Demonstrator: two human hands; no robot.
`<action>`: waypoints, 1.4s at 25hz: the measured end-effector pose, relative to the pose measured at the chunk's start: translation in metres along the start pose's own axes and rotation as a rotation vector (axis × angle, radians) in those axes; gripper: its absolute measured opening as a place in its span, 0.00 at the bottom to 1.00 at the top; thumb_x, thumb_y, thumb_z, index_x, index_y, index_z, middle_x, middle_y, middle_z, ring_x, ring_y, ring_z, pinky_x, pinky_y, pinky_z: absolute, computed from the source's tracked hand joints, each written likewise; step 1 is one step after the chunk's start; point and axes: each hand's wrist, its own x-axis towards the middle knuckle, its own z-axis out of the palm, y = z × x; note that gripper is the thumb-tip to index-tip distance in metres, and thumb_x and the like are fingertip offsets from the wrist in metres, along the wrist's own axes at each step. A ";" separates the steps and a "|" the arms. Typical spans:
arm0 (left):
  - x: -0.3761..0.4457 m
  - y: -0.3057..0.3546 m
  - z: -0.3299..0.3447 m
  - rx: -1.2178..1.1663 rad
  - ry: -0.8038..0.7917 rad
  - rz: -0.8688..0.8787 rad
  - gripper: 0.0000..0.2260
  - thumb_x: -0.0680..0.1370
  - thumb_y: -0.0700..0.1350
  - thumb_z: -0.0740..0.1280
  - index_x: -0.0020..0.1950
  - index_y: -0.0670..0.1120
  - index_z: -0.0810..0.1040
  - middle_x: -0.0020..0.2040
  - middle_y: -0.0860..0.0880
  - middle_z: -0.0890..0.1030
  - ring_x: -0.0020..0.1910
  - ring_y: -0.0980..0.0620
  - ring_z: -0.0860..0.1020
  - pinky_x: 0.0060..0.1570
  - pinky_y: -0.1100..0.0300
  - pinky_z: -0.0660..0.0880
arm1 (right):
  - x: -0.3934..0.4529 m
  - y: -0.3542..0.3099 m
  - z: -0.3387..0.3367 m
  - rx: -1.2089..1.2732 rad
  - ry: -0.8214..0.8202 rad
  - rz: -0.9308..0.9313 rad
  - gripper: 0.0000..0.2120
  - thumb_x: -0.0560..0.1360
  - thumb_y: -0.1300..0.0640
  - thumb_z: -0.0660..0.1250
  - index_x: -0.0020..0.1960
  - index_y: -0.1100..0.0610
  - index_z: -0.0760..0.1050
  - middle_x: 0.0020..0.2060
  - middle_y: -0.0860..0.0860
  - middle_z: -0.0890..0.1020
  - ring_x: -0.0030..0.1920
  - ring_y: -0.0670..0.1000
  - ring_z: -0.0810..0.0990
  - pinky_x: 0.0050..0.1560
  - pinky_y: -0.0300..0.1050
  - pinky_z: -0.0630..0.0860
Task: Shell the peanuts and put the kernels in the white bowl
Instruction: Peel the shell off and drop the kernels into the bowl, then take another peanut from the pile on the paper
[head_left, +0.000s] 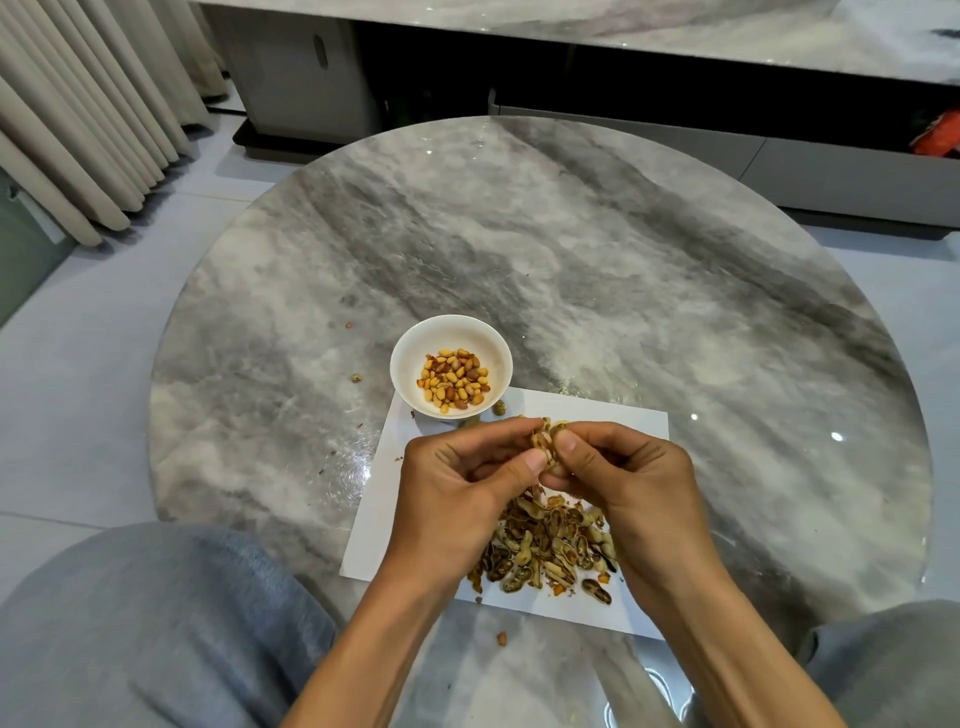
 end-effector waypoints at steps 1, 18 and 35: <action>0.000 0.000 0.001 -0.027 0.010 -0.012 0.13 0.71 0.30 0.73 0.51 0.44 0.85 0.45 0.47 0.87 0.45 0.51 0.86 0.46 0.63 0.80 | 0.000 0.001 0.001 0.077 0.015 0.050 0.03 0.68 0.63 0.72 0.41 0.61 0.85 0.36 0.57 0.85 0.34 0.50 0.83 0.39 0.40 0.82; -0.003 -0.020 -0.002 0.764 0.013 0.393 0.11 0.74 0.41 0.69 0.55 0.49 0.85 0.48 0.55 0.82 0.49 0.59 0.80 0.49 0.65 0.75 | -0.003 0.017 0.009 0.524 -0.009 0.548 0.09 0.80 0.65 0.62 0.54 0.68 0.80 0.47 0.62 0.85 0.47 0.55 0.85 0.47 0.46 0.84; 0.002 -0.009 -0.032 1.010 0.050 -0.137 0.10 0.78 0.52 0.68 0.58 0.57 0.83 0.53 0.57 0.84 0.50 0.52 0.81 0.51 0.57 0.76 | 0.063 -0.030 0.063 0.460 0.020 0.291 0.19 0.84 0.54 0.55 0.47 0.63 0.80 0.42 0.58 0.84 0.44 0.54 0.82 0.51 0.46 0.79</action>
